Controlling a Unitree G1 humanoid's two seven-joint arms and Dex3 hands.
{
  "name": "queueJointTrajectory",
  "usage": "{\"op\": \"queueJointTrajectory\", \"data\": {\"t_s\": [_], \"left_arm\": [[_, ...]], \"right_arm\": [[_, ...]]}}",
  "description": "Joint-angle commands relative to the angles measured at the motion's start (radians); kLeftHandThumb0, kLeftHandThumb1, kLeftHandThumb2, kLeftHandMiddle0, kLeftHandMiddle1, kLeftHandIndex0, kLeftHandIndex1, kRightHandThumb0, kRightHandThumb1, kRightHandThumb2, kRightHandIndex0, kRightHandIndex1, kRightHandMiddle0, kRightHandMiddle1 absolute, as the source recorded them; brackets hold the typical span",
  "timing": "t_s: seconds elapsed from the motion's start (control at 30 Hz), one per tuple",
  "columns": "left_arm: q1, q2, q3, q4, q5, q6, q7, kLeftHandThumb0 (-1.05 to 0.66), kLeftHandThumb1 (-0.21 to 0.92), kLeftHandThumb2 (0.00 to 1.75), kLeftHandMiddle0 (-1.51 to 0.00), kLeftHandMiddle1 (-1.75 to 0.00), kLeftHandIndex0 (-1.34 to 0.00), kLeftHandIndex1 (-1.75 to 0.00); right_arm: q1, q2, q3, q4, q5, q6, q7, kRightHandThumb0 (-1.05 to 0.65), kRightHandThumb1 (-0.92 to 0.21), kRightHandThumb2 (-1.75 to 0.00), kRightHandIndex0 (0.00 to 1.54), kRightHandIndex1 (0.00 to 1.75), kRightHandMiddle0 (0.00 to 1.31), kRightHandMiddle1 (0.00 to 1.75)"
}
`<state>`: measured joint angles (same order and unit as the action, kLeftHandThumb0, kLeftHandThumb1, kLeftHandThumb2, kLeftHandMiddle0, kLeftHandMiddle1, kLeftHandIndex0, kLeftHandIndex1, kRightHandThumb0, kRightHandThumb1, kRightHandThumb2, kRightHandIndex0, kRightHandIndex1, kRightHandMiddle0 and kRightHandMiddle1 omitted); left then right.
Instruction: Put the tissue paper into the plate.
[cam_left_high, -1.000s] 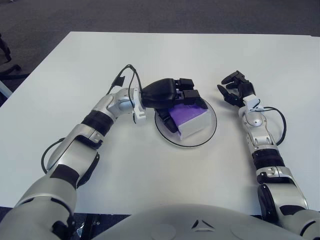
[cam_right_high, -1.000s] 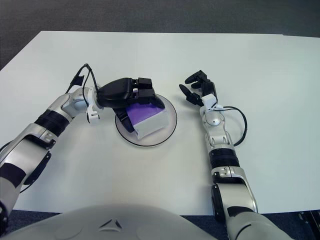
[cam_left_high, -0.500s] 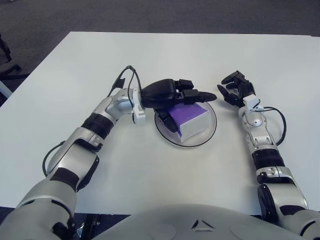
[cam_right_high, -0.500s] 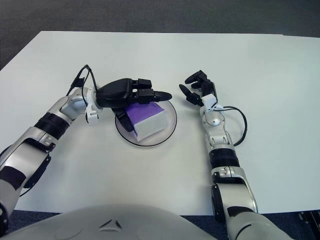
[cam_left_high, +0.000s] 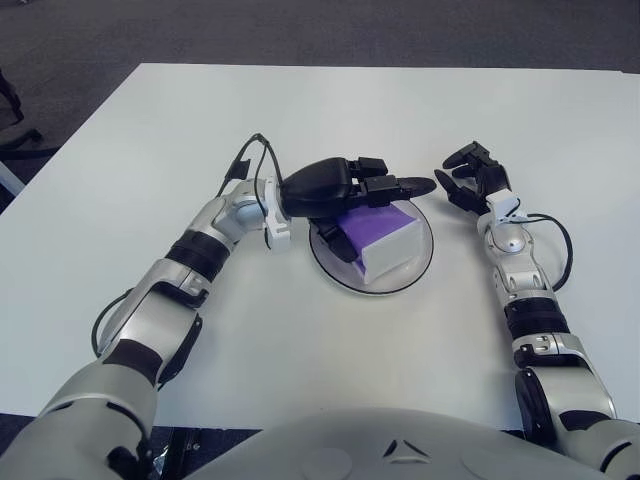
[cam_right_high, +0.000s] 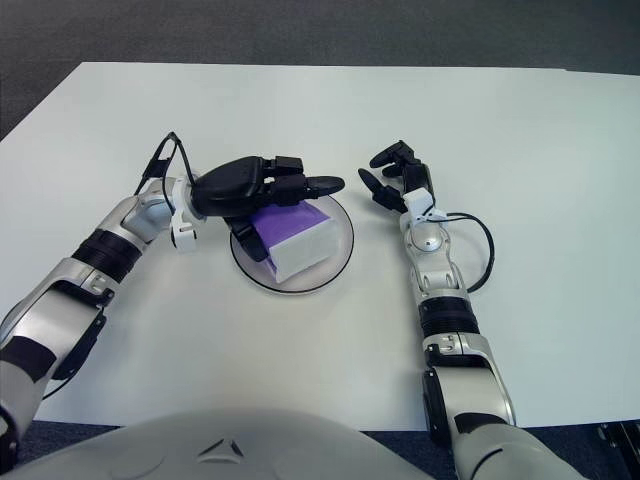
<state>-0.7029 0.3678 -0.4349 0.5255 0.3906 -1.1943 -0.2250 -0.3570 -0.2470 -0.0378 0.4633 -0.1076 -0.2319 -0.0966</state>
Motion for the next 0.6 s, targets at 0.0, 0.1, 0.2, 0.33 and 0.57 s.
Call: {"op": "queueJointTrajectory", "data": {"t_s": [0.0,0.1,0.2,0.33,0.57], "left_arm": [[0.004,0.002,0.012,0.008,-0.031,-0.004,-0.013,-1.05,0.92,0.75,-0.55,-0.40,-0.08,0.00],[0.005,0.002,0.012,0.007,-0.045,-0.002,-0.023,-1.05,0.92,0.76,-0.31,-0.13,-0.08,0.00],[0.006,0.001,0.004,0.011,-0.087,0.005,-0.045,-1.05,0.92,0.76,-0.16,-0.04,-0.08,0.00],[0.008,0.002,-0.016,0.016,-0.171,0.011,-0.093,-1.05,0.92,0.76,-0.05,-0.01,-0.07,0.00],[0.019,-0.005,-0.018,0.007,-0.251,0.021,-0.155,-1.05,0.92,0.73,0.00,0.00,-0.07,0.00]], "right_arm": [[0.117,0.047,0.018,0.056,-0.009,0.010,-0.005,-0.37,-0.87,-0.39,0.71,1.61,0.44,1.53],[0.115,0.047,0.019,0.059,-0.009,0.010,-0.006,-0.37,-0.87,-0.39,0.71,1.61,0.44,1.53],[0.115,0.047,0.019,0.059,-0.009,0.010,-0.006,-0.37,-0.87,-0.39,0.71,1.61,0.44,1.53],[0.115,0.047,0.018,0.060,-0.009,0.009,-0.006,-0.37,-0.87,-0.39,0.71,1.61,0.44,1.53],[0.115,0.046,0.017,0.060,-0.008,0.009,-0.005,-0.37,-0.87,-0.39,0.71,1.61,0.44,1.53]]}}
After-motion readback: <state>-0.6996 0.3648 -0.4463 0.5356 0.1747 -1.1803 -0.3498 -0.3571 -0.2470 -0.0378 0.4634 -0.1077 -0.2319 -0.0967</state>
